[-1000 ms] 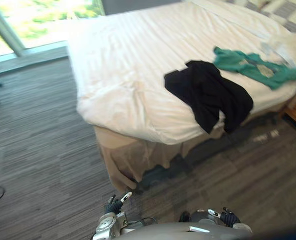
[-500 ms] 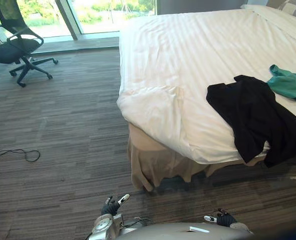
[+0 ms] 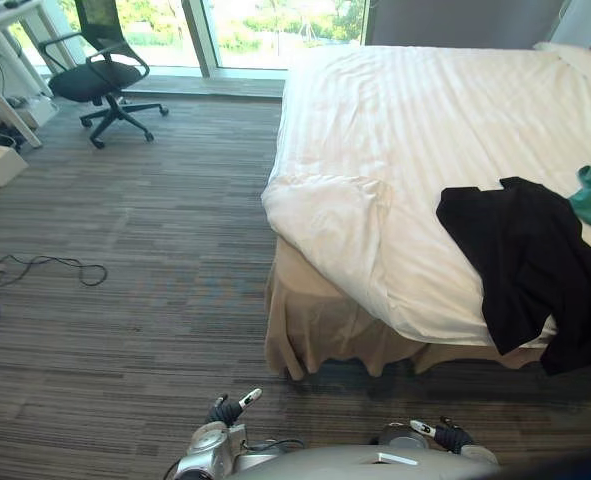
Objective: Tidy the bed and pick cloth on bed and put in laundry
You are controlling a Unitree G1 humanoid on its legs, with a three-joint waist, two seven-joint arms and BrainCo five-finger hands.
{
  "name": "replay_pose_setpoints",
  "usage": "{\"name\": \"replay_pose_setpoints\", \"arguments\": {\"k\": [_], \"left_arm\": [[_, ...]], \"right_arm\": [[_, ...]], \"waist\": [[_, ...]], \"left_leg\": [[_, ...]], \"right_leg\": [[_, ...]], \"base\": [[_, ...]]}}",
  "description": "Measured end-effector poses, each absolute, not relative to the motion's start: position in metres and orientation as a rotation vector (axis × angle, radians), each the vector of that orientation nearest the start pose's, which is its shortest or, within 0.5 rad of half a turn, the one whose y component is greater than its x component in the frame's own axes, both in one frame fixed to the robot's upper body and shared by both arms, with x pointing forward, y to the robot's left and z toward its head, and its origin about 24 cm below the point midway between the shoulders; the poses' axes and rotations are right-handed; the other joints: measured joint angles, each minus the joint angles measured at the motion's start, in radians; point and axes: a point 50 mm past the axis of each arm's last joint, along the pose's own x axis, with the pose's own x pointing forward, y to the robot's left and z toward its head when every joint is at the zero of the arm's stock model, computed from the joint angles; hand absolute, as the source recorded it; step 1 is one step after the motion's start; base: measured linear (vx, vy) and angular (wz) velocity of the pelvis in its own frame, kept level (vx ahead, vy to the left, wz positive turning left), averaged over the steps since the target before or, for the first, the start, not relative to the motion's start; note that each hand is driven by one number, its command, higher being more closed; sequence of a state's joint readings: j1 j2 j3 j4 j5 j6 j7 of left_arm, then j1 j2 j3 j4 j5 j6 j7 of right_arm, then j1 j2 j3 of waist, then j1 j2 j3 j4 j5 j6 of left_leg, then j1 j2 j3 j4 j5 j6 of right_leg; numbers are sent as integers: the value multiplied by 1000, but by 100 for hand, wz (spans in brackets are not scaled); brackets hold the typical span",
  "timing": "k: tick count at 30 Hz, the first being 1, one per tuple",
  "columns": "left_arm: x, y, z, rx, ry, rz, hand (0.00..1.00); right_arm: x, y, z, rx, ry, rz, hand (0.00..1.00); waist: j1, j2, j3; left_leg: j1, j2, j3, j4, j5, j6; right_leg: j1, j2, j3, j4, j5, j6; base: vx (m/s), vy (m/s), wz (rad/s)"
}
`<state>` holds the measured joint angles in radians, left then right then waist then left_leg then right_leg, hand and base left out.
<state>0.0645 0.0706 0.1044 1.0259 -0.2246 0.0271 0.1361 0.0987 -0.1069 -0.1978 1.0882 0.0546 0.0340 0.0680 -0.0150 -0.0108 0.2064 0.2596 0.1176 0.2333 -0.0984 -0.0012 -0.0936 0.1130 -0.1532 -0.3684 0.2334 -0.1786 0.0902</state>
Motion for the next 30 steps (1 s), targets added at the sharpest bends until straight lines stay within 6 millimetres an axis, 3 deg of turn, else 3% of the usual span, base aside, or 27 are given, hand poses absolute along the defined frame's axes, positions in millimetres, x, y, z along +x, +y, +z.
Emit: {"name": "replay_pose_setpoints", "arguments": {"k": [5,10,13,15,18,23,26,28,30], "left_arm": [[93,206,-159,-175,1063,531,0],[89,222,-154,-200,997,754,0],[99,256,-137,-237,849,958,0],[113,293,-112,-235,669,1069,0],[131,331,-78,-213,445,1128,0],[157,351,-33,-145,178,1073,0],[181,364,-4,-37,105,991,0],[205,376,27,49,33,876,0],[220,374,45,89,-19,759,0]], "right_arm": [[73,-207,-167,126,1205,-221,0],[66,-206,-168,148,1249,-224,0],[65,-210,-168,172,1263,-233,0],[62,-215,-168,199,1275,-244,0],[61,-228,-165,218,1279,-265,0],[62,-239,-162,252,1265,-299,0],[61,-239,-162,273,1258,-304,0],[61,-239,-162,282,1259,-307,0],[60,-240,-162,304,1255,-325,0]], "waist": [[9,-23,-15],[9,-23,-25],[10,-10,-28],[9,2,-35],[10,25,-39],[16,38,-48],[26,35,-50],[26,34,-52],[26,41,-52]], "left_leg": [[-5,21,4,-3,-1,-6],[-27,10,2,1,-2,-6],[-32,2,-2,1,-2,-5],[-35,-2,-21,1,-1,-5],[-38,-3,-26,1,-1,-4],[-51,-1,-37,1,1,-2],[-49,3,-32,1,1,-2],[-45,4,-20,1,1,-2],[-32,2,10,1,1,-2]], "right_leg": [[34,38,-4,-96,34,6],[43,44,-4,-146,84,-5],[54,40,-16,-166,96,-6],[62,37,-32,-169,96,-6],[68,36,-42,-178,96,-5],[67,39,-58,-185,96,-4],[69,42,-55,-185,97,-5],[68,44,-46,-185,99,-9],[68,44,-25,-184,105,-18]], "base": [[-15,-23,-1],[61,29,2],[32,38,12],[10,20,20],[-20,13,11],[-17,5,9],[-5,5,-2],[-14,19,-10],[-10,39,-28]]}}
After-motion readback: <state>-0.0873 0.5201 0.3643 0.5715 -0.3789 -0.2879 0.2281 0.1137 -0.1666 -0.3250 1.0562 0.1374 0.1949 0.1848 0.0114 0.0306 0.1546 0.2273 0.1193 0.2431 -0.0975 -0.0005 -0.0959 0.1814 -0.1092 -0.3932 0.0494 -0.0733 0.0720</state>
